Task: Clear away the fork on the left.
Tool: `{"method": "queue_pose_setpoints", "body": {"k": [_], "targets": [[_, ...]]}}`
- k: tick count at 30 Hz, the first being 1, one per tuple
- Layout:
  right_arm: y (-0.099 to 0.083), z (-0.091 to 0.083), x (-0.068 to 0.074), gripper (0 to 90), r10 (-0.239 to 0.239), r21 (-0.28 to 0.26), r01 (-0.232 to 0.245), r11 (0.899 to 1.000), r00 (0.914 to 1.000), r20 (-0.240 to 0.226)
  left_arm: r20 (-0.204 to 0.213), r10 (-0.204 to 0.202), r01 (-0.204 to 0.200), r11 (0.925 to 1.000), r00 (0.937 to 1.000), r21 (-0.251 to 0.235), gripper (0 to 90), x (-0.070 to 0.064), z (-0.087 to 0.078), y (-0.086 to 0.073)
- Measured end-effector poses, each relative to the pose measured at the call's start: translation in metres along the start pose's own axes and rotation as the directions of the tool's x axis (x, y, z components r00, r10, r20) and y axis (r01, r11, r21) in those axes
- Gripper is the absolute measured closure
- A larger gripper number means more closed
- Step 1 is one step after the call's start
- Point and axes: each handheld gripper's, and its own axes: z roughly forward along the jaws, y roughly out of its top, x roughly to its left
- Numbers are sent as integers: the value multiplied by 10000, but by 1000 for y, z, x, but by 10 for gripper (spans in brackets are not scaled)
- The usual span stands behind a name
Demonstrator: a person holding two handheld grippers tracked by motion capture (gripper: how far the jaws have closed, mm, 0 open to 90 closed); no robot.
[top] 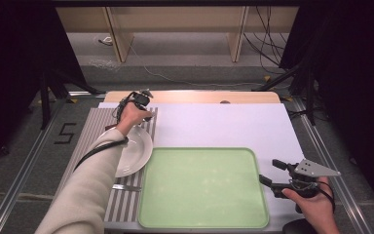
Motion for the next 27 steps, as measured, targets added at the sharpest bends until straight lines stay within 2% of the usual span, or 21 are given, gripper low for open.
{"method": "queue_pose_setpoints", "body": {"k": [5, 8, 11, 19, 27], "targets": [[0, 0, 0, 201, 1, 68, -1, 10000, 10000, 6, -281, 72, -69, 9999, 9996, 112, 507, 30, -5, -15], [0, 1, 0, 201, 3, 70, -3, 10000, 10000, 17, -299, 87, -74, 9990, 9995, 431, 490, 44, -2, -26], [0, 1, 0, 200, -11, 73, 11, 10000, 10000, 31, -219, 116, -102, 9980, 9997, 630, 488, 52, 1, -33], [0, 1, 0, 200, 24, 82, -24, 10000, 10000, 19, -92, 474, -465, 9954, 9988, 841, 502, 55, 5, -35], [0, 0, -1, 201, 25, 80, -25, 10000, 10000, 6, -71, 648, -639, 9934, 9979, 956, 526, 54, 8, -34]]}}
